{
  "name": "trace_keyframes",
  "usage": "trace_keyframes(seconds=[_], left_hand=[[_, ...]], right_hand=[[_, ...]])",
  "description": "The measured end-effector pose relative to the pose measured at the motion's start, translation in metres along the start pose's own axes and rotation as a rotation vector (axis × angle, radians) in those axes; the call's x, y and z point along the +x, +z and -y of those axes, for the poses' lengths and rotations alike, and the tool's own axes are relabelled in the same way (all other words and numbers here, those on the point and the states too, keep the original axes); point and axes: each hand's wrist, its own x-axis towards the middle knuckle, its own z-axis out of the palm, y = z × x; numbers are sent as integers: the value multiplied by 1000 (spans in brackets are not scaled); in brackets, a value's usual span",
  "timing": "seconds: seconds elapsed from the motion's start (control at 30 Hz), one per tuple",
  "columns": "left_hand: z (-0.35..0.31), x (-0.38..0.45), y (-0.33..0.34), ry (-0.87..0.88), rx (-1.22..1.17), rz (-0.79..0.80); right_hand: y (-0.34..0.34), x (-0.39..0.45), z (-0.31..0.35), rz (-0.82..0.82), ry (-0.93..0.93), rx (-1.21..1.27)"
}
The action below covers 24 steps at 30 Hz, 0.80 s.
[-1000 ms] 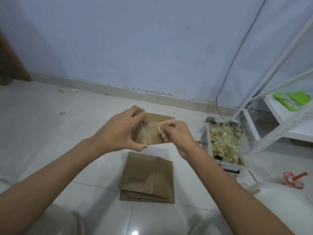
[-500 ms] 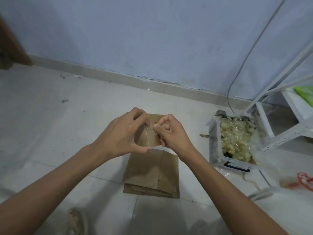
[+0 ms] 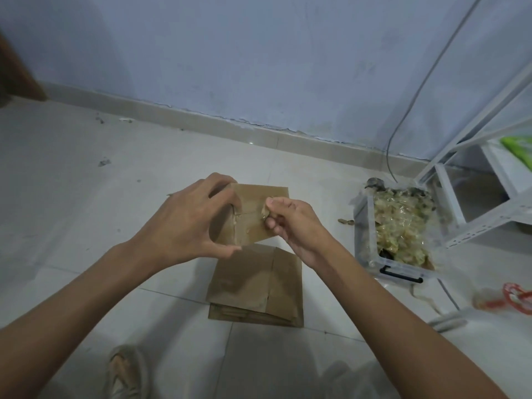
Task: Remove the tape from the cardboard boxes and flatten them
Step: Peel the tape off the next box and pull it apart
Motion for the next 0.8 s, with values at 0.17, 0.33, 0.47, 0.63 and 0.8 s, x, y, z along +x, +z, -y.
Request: trace_keyframes(seconds=[0.17,0.33,0.47,0.63,0.8], left_hand=[[1,8,-5,2,-23,-19],[-9,14,-2,28,45,-24],[-9,15,1,16,40,-19],[-8,15,-1,13,67,-22],[-9,13,8,46,166,22]], right_hand=[[0,2,5,-294,-116,-401],[5,2,3,-500,-383,-963],[0,4,0,-484,-423,-798],[2,2,3,-398,-407,-663],[3,-2,7,-352,-102,-744]])
